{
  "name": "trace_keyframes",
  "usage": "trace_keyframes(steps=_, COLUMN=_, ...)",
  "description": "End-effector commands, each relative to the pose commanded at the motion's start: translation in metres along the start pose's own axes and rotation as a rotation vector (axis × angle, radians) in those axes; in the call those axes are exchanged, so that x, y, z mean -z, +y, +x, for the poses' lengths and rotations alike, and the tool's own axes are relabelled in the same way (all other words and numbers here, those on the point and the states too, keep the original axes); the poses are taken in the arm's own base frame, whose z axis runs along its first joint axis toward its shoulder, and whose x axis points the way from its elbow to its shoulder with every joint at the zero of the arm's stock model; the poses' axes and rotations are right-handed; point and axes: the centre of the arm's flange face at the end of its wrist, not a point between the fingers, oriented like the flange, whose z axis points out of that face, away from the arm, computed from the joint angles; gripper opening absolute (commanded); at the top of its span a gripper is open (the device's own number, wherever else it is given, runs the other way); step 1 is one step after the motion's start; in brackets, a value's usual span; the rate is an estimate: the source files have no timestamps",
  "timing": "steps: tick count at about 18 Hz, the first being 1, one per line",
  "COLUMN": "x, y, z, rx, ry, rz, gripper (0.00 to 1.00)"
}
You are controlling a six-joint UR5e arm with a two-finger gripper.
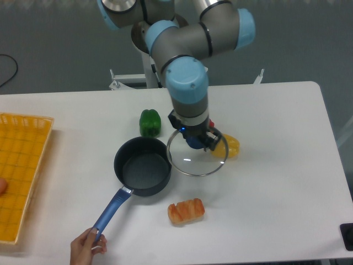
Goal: Place the lid on the table
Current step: 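Lift the glass lid off the dark saucepan and carry it away from the pan, then lower the held glass lid onto the table beside the yellow pepper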
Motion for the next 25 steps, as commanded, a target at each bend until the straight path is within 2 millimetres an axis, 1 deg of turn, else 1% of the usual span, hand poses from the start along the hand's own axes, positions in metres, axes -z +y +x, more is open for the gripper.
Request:
trace_keyframes(steps=2, x=-0.008, y=0.005, z=-0.009, rx=0.008, ry=0.008, rz=-0.004, gripper=0.41)
trace_keyframes(steps=6, x=-0.028, y=0.013, z=-0.034, rx=0.016, ry=0.002, rz=0.001, gripper=0.41)
trace_keyframes(steps=8, x=-0.027, y=0.013, z=-0.042, rx=0.023, ry=-0.007, rz=0.007, gripper=0.41)
trace_keyframes(steps=11, x=-0.034, y=0.009, z=-0.048, rx=0.023, ry=-0.005, rz=0.007, gripper=0.41)
trace_keyframes(steps=13, x=-0.037, y=0.005, z=-0.056, rx=0.023, ry=-0.011, rz=0.009, gripper=0.41)
trace_keyframes(steps=15, x=-0.036, y=0.004, z=-0.071, rx=0.036, ry=-0.025, rz=0.02, gripper=0.41)
trace_keyframes(steps=16, x=-0.036, y=0.006, z=-0.074, rx=0.039, ry=-0.027, rz=0.022, gripper=0.41)
trace_keyframes(steps=18, x=-0.043, y=0.006, z=-0.077, rx=0.042, ry=-0.024, rz=0.021, gripper=0.41)
trace_keyframes(steps=22, x=-0.057, y=0.007, z=-0.089, rx=0.056, ry=-0.044, rz=0.032, gripper=0.41)
trace_keyframes(steps=25, x=-0.068, y=0.004, z=-0.092, rx=0.059, ry=-0.038, rz=0.03, gripper=0.41)
